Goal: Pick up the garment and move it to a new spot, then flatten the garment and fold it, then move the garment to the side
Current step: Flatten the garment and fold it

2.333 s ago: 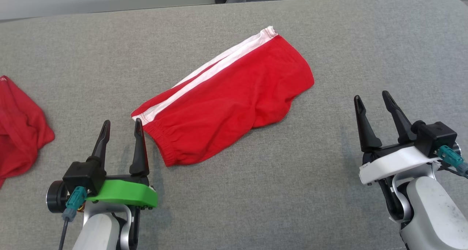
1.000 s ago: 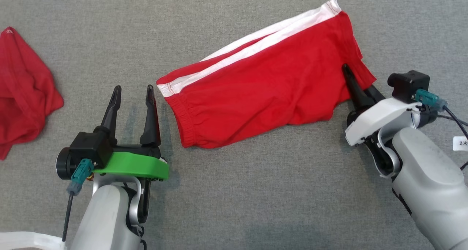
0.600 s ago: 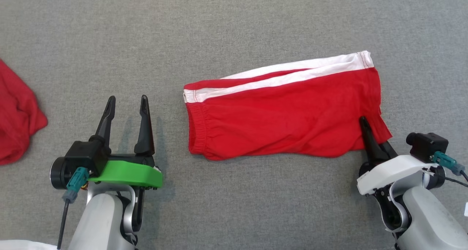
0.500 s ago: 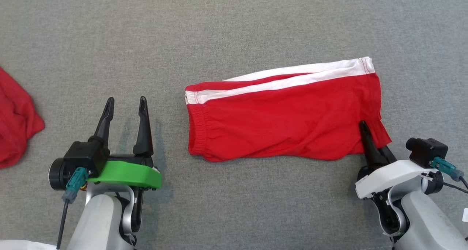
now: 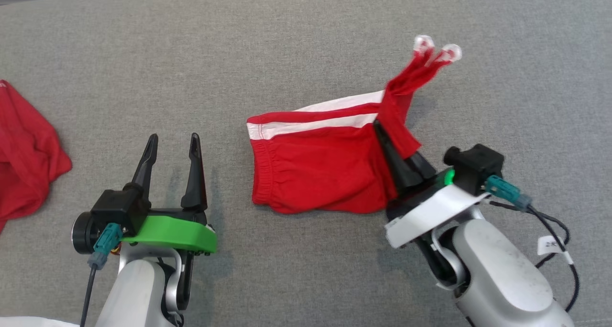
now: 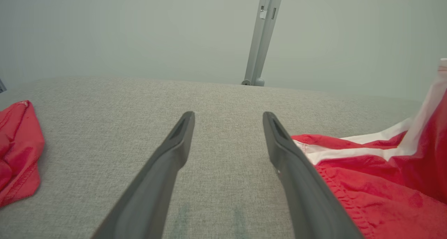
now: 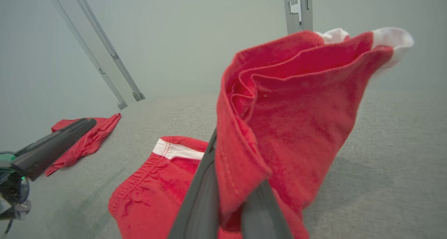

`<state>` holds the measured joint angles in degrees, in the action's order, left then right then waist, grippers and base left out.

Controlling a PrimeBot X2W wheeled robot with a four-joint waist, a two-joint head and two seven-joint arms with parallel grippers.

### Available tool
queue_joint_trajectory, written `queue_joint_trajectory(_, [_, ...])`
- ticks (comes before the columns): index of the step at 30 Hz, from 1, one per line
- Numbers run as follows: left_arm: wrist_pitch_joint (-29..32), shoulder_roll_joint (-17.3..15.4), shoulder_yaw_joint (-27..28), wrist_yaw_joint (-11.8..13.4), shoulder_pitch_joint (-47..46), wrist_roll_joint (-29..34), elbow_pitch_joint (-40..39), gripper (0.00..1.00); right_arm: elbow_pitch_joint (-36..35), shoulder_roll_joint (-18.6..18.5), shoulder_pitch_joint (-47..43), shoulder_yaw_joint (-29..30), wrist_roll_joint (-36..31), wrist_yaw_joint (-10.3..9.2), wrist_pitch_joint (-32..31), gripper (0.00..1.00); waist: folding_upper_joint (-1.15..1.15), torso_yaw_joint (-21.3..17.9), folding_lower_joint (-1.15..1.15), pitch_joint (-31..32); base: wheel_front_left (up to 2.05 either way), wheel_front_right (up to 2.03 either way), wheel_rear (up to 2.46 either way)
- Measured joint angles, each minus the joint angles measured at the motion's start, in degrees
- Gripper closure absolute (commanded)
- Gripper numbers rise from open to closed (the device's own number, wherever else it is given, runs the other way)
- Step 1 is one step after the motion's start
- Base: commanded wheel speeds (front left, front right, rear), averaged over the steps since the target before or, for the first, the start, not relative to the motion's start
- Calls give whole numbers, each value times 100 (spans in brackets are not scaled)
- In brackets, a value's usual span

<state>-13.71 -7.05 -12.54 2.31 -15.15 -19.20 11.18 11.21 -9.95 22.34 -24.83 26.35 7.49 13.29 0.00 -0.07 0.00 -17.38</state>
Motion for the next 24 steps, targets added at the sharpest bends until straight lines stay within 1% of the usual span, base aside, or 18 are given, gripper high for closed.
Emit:
queue_joint_trajectory(4, [-31,41,-26,0,13,-36,9,0,-11,200,286,-770,25,0,-233,100,0,131,0,16,0,0,0])
queue_joint_trajectory(7, [-48,80,-42,1,12,-64,29,0,279,325,514,-1256,123,0,-366,100,0,233,0,-11,0,0,0])
queue_joint_trajectory(8, [-48,80,-42,1,12,-64,29,0,279,325,514,-1256,123,0,-366,100,0,233,0,-11,0,0,0])
queue_joint_trajectory(9, [-49,93,-54,0,12,-97,40,0,389,361,560,-1397,166,0,-364,100,0,270,0,-23,0,0,0])
queue_joint_trajectory(15, [-98,204,-110,-26,-13,-144,180,0,1167,489,787,-1971,421,0,-292,100,0,500,0,-128,0,0,0])
queue_joint_trajectory(16, [-99,211,-100,-26,-13,-154,194,0,1227,494,815,-2017,432,0,-248,98,0,514,0,-143,0,0,0])
queue_joint_trajectory(17, [-99,215,-89,-27,-14,-163,204,0,1276,497,854,-2053,432,0,-207,64,0,522,0,-155,0,0,0])
queue_joint_trajectory(18, [-100,220,-67,-27,-14,-162,223,0,1311,494,926,-2146,431,-1,-142,14,0,513,0,-158,0,0,0])
queue_joint_trajectory(19, [-105,219,-55,-27,-15,-158,223,0,1312,493,956,-2201,430,-1,-103,0,0,498,0,-154,0,0,0])
queue_joint_trajectory(20, [-105,219,-46,-27,-15,-157,227,0,1307,487,979,-2253,430,0,-90,0,0,480,0,-149,0,0,0])
queue_joint_trajectory(21, [-107,209,-18,-27,-27,-133,249,0,1159,414,988,-2465,403,0,1,0,0,406,0,-110,0,0,0])
queue_joint_trajectory(24, [-107,198,10,-26,-28,-131,270,0,959,376,939,-2536,374,0,53,0,0,353,0,-53,0,0,0])
